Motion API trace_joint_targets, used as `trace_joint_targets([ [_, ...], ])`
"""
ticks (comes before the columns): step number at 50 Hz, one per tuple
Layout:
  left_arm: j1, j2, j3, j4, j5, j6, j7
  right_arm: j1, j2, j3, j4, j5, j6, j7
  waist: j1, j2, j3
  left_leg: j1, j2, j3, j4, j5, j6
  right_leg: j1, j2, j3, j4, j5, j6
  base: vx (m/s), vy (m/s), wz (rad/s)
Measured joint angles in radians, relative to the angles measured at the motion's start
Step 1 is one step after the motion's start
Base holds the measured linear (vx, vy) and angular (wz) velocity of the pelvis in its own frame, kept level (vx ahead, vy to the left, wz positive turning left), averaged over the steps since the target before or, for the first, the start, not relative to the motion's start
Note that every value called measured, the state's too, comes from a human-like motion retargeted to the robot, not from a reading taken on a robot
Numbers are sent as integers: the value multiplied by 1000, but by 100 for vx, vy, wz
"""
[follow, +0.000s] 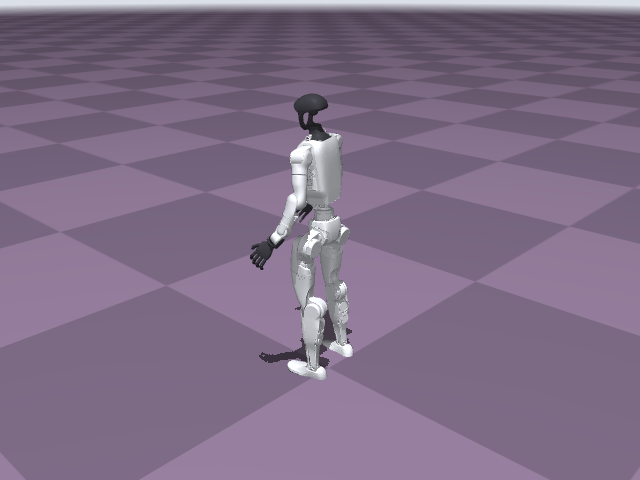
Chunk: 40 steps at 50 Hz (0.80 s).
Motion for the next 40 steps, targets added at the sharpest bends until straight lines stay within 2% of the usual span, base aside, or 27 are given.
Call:
trace_joint_targets([
  [4, -23, -52, 53, -72, -2, -14, 3, -26, 23, 30, 68, -27, 18, 22, 46, 4, -2, -9, -8, -23, -1, 10, -4, 17, -13, -33, -16, -10, 3, 3, -5, 30],
  [10, -36, -115, 81, -127, 31, -28, 2, -42, 48, 49, 186, -60, 41, 60, 110, -5, -3, -27, -36, -25, 2, -22, 32, 36, -44, -78, -73, 14, 66, 1, -4, 27],
  [15, -32, -116, 68, -109, 69, -14, 0, -10, 45, 39, 227, -65, 56, 61, 117, -20, -20, -45, -5, 226, 27, -81, 67, 39, -59, -144, -104, 14, 68, 2, -3, 66],
  [18, -31, -113, 71, -56, 66, 1, 11, 8, 40, 23, 253, -57, 60, 50, 103, -23, -26, -56, 19, 337, 58, -59, 75, 58, -69, -188, -112, 1, 68, 9, 9, 77],
  [22, -21, -108, 72, 55, 28, 16, 28, 30, 35, 0, 287, -23, 55, 24, 70, -15, -28, -44, 26, 305, 50, -28, 45, 98, -70, -236, -109, -19, 59, 11, 13, 60],
  [28, 2, -68, 25, 189, 3, 52, 5, 53, 38, -15, 301, 50, 43, -7, 21, -5, -29, -25, 44, 243, 30, -25, 1, 79, -74, -269, 16, -64, 0, 8, 9, 49],
  [30, 24, -51, 8, 204, 48, 55, -8, 71, 44, -8, 297, 75, 16, -19, -19, -5, -38, -72, 64, 220, 132, -67, -22, 61, -91, -289, 92, -79, -12, 7, 7, 76],
  [32, 17, -29, -6, 193, 31, 56, -1, 63, 46, 1, 291, 74, 29, -14, -2, -1, -28, -24, 59, 201, 34, -31, -10, 14, -76, -237, 158, -96, -26, 6, 2, 27],
  [35, 17, -6, -14, 163, 43, 43, 4, 68, 53, 10, 284, 71, 20, -15, -16, -1, -19, -12, 58, 156, 26, -27, -16, -22, -42, -140, 194, -137, -9, 6, 0, 73],
  [38, 17, 3, -12, 111, 35, 14, 8, 84, 56, 16, 274, 61, 12, -14, -35, -2, -16, -8, 46, 93, 26, -23, -11, -24, 29, 23, 110, -143, 31, 6, -3, 108],
  [40, 4, 3, -7, 71, 23, -5, 6, 88, 56, 14, 268, 53, 11, -8, -44, -6, -11, -7, 29, 48, 23, -19, -1, -9, 67, 129, 29, -99, 52, 5, -5, 120],
])
